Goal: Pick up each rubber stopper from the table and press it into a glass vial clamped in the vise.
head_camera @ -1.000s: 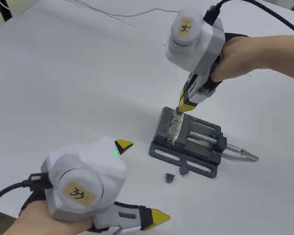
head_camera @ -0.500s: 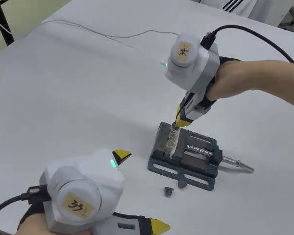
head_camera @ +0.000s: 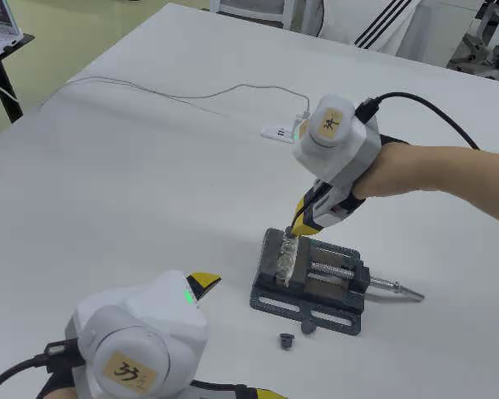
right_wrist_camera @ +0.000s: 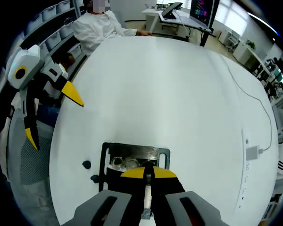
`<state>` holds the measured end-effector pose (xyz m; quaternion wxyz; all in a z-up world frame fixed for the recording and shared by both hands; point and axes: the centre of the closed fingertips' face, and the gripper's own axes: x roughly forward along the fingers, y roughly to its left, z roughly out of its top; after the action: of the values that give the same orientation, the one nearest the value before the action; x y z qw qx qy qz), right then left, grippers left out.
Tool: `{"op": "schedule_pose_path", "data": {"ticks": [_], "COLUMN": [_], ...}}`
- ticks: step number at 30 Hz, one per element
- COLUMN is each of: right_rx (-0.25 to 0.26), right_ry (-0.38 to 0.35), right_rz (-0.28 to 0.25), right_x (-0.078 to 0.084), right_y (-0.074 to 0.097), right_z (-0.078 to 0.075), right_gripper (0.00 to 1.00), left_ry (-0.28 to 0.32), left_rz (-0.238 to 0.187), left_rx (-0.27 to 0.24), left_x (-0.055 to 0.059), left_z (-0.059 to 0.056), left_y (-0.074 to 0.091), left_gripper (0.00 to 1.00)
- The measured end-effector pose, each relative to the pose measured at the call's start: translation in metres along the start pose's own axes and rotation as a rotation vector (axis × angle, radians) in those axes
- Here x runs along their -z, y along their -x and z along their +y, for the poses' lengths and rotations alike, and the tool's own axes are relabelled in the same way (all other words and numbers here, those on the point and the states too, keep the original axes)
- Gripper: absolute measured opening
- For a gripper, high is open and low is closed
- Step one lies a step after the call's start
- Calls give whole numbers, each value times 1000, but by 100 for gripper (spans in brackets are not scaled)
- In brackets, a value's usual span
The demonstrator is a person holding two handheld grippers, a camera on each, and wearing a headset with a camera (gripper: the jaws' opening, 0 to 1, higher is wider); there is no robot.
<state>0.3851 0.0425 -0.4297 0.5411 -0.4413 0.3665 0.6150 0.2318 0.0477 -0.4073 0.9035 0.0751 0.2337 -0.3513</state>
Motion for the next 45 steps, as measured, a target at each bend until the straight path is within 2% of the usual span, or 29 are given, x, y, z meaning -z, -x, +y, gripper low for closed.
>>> {"op": "schedule_pose_path", "data": {"ticks": [7,8,9,15,19,24,28,36,39,45], "right_rx": [29,56,69,73,87,107,109,124,126,133], "right_ry": [25,37,41,11,5,5,-6,-15,-26,-32], "right_rz": [-7,-10,-13,-32,-46,-48,-70,-115,-131,-154], "right_x": [0,0,0,6,13,22,23,29,32,36], "right_y": [0,1,1,8,12,16,18,25,27,30], "right_z": [1,-4,-7,0,7,19,34,58,61,76], "right_gripper": [0,1,3,19,36,48,51,50,49,48], "left_ry": [-4,-7,-7,-4,8,16,17,17,16,18], "left_rz": [-6,-7,-7,-4,-8,-11,-12,-10,-8,-12], "left_rx": [-4,-5,-5,-7,-11,-19,-22,-20,-18,-20], "left_x": [-2,-2,-2,0,2,3,3,4,5,5], "left_z": [-2,-2,-2,-2,0,3,4,3,1,0], "left_y": [2,3,4,8,11,14,16,20,20,21], "left_gripper": [86,86,86,86,86,86,86,86,86,86]}}
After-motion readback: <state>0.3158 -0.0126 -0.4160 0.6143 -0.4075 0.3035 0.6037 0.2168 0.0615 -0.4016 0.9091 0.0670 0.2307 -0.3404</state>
